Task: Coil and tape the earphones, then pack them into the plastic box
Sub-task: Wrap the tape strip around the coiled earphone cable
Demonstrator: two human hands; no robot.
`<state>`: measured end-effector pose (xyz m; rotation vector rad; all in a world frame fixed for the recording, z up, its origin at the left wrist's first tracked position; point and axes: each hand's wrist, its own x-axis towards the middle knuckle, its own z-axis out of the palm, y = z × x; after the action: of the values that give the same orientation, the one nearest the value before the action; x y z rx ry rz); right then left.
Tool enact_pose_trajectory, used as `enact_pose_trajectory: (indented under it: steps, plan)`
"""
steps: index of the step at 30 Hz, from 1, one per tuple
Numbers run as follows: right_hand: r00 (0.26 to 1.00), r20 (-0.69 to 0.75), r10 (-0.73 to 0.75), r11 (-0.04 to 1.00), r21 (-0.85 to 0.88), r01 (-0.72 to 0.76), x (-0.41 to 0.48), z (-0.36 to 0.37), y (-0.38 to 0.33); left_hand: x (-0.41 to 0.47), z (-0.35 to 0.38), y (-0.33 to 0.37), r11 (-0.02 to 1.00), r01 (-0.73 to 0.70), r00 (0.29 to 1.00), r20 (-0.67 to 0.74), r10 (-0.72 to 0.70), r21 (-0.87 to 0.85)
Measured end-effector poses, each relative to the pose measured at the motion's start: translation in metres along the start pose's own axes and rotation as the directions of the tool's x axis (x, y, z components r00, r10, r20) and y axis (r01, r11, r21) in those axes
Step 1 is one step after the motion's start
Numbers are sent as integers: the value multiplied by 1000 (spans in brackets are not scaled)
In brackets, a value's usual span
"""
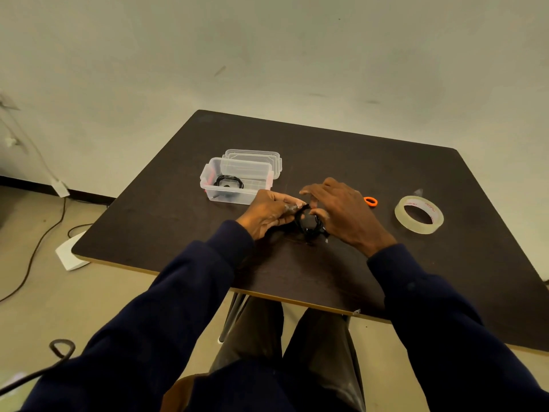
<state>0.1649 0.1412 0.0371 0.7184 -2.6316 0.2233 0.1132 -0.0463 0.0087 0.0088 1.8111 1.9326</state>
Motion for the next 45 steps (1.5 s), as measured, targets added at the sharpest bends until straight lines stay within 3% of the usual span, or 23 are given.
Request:
enact_pose_trajectory:
  steps: [14, 18, 31, 37, 45]
  plan:
    - [999, -37, 29, 999, -23, -30, 4, 8, 10, -6, 6, 2, 998, -57, 991, 121, 54, 23]
    - [999, -46, 27, 1000, -15, -28, 3, 10, 10, -4, 7, -3, 990, -102, 993, 75, 94, 102]
    - [960, -272, 70, 996, -39, -84, -10, 26, 8, -5, 10, 4, 998, -29, 1000, 9, 29, 47]
    - [978, -207, -1, 995, -94, -19, -12, 31, 14, -3, 9, 4, 997, -43, 999, 16, 42, 57]
    - [985, -141, 102, 995, 34, -98, -14, 34, 14, -10, 7, 7, 998, -67, 997, -40, 66, -15]
